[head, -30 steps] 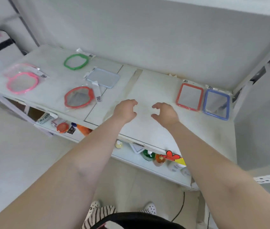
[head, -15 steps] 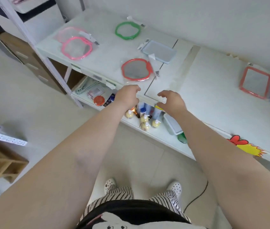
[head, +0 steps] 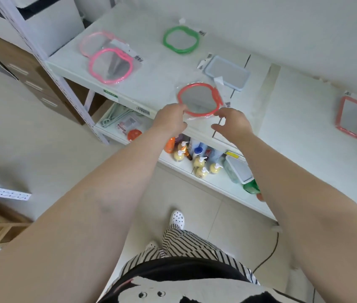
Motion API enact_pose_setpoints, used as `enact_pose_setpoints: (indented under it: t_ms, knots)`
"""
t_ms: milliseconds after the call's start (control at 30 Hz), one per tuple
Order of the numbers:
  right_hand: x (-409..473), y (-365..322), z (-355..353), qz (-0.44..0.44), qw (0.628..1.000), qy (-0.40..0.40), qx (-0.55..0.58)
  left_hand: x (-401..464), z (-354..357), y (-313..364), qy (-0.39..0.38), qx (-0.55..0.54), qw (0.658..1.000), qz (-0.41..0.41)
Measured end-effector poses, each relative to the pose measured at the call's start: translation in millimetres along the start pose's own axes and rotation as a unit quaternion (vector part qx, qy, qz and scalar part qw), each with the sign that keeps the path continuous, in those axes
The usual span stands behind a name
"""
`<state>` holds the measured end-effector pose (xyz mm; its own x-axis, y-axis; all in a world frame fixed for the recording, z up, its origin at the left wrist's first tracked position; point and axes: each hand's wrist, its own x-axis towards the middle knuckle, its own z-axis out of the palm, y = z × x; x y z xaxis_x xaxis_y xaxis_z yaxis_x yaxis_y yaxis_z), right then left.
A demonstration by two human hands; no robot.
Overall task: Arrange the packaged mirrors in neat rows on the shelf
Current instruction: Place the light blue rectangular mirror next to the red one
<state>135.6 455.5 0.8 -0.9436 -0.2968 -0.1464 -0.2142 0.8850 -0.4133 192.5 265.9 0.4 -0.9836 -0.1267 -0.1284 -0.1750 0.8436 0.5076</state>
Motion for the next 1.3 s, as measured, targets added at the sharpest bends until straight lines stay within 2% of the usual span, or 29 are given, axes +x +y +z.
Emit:
enact_pose_setpoints:
  t_ms: [300, 433, 700, 967, 1167, 1300]
  knots:
    - [92, -26, -8, -0.009, 1.000, -0.020, 0.006, 86, -41, -18, 0.024, 0.017, 0.999, -0.012]
    - [122, -30, -19, 0.004, 1.000, 0.000, 0.003, 127, -48, -21, 0.010, 0.019, 1.000, 0.001]
    - [163, -26, -24, 0.120, 0.991, 0.056, 0.027, 214, -58, -14, -0.045, 0.043, 0.994, 0.088]
    - [168, -39, -20, 0.269, 0.951, 0.139, 0.062, 274, -69, -26, -0.112, 0.090, 0.969, 0.199]
    - [157, -35, -11, 0.356, 0.916, 0.157, 0.095, 285, -49, -27, -0.164, 0.085, 0.964, 0.191]
    - [159, -23, -8, 0.373, 0.907, 0.158, 0.117, 285, -32, -24, -0.170, 0.082, 0.968, 0.163]
